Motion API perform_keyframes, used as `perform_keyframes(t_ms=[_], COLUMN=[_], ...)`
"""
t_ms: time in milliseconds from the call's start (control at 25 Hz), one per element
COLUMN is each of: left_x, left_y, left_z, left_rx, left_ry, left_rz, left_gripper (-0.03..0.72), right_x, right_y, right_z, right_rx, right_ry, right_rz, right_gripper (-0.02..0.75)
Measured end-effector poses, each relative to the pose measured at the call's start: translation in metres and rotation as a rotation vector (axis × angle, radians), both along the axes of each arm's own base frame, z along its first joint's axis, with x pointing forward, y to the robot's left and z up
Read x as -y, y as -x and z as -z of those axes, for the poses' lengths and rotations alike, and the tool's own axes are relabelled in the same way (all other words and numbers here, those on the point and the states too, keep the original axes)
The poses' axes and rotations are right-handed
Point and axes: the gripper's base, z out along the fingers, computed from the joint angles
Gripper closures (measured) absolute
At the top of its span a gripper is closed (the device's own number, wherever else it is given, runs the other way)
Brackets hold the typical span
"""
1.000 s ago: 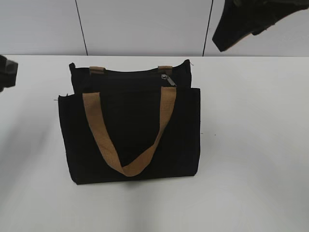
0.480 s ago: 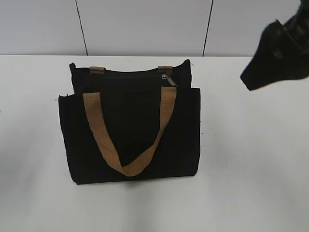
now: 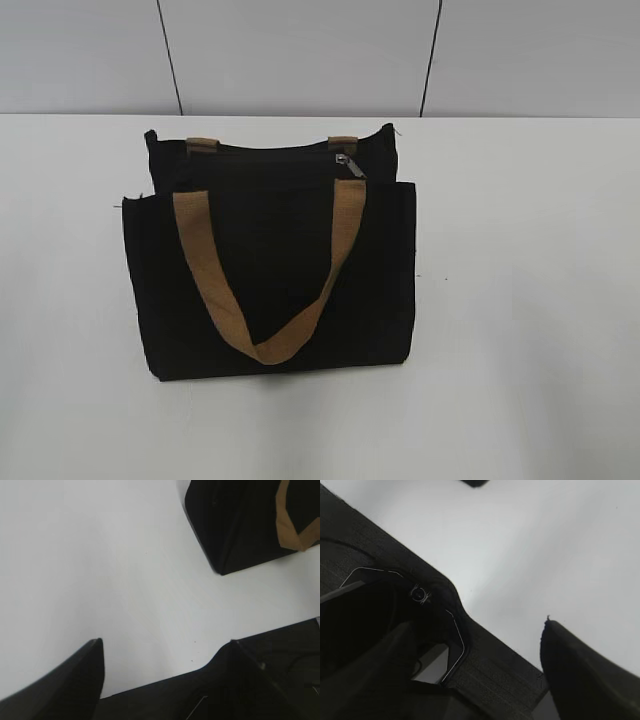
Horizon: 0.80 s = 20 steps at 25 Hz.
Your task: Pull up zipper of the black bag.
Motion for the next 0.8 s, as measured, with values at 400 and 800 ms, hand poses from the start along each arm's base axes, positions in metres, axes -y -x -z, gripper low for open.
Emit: perform_keyframes(t_ms=[400, 800], left_x=[-0.006, 0.002], left_y=[0.029, 0.024], left_z=[0.033, 0.034], left_rx=[0.009, 0.08], left_ry=[0.049, 0.066], left_rz=[0.02, 0.125], left_gripper=[0.171, 0.19], right_x=[0.031, 0.031], right_y=[0.057, 0.055], right_z=[0.038, 0.044], right_rx=[0.086, 0.118], right_ry=[-0.019, -0.037], right_rz=[-0.002, 0.012], right_gripper=[0.151, 0.151])
